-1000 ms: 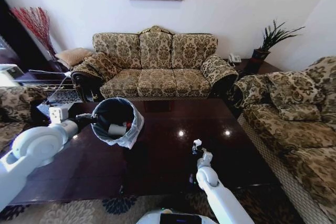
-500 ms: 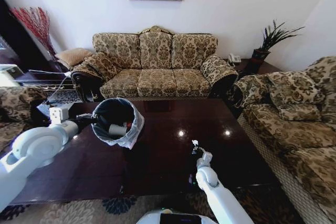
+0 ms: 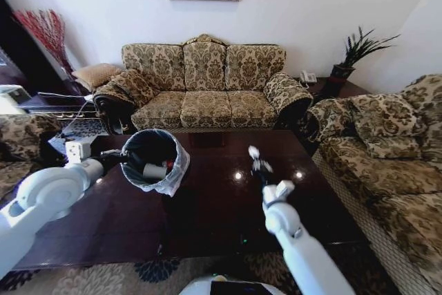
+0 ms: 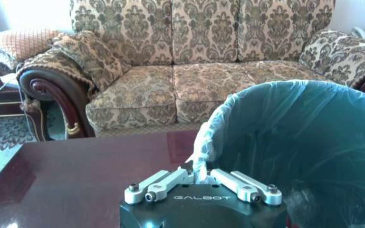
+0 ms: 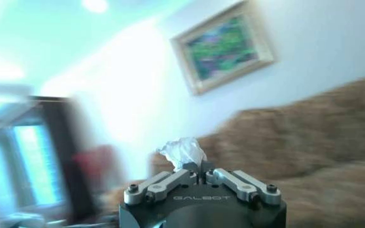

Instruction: Move to the front of the table and place the trash on the table into the trash bin.

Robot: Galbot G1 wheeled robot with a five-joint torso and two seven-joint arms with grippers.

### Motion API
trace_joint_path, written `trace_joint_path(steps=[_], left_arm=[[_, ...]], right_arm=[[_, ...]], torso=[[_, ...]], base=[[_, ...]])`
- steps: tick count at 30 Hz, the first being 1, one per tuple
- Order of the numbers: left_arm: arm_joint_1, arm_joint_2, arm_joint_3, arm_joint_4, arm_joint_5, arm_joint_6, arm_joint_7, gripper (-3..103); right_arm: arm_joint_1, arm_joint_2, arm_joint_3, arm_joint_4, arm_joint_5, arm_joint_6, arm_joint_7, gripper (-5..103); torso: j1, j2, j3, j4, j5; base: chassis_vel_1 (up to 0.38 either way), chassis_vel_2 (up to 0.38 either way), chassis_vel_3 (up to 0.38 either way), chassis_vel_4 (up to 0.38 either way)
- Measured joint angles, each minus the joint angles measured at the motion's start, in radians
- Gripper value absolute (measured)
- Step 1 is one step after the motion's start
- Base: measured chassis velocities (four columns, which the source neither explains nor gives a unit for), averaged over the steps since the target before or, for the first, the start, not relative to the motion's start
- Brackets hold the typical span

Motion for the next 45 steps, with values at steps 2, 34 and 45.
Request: trace_joint_path(steps=[2,34,45], left_arm=[[0.003,0.000,0.002,-0.008,0.003,0.000,0.000,1],[0.016,0.020,0.006,-0.071,0.003,0.011,-0.001,1],[0.017,0.019,0.005,-0.085,-0.006,0.014,-0.002,1]], right_arm=[[0.128,-0.060,-0.047,0.025,0.146,-0.060,-0.085,0],[0.799,0.052,-0.632,-0.120,0.343,-0.389,0.024,-2],[0.778,0.060,-0.633,-0.132,0.309,-0.392,0.014,21]], torso=[[0.000,0.000,0.000,-0.0006,0.0005],[0.000,0.000,0.000,-0.0004,0.0001],[0.000,0.000,0.000,-0.0005,0.0001]], base=[[0.000,0.000,0.000,0.000],[0.000,0.000,0.000,0.000],[0.000,0.000,0.000,0.000]])
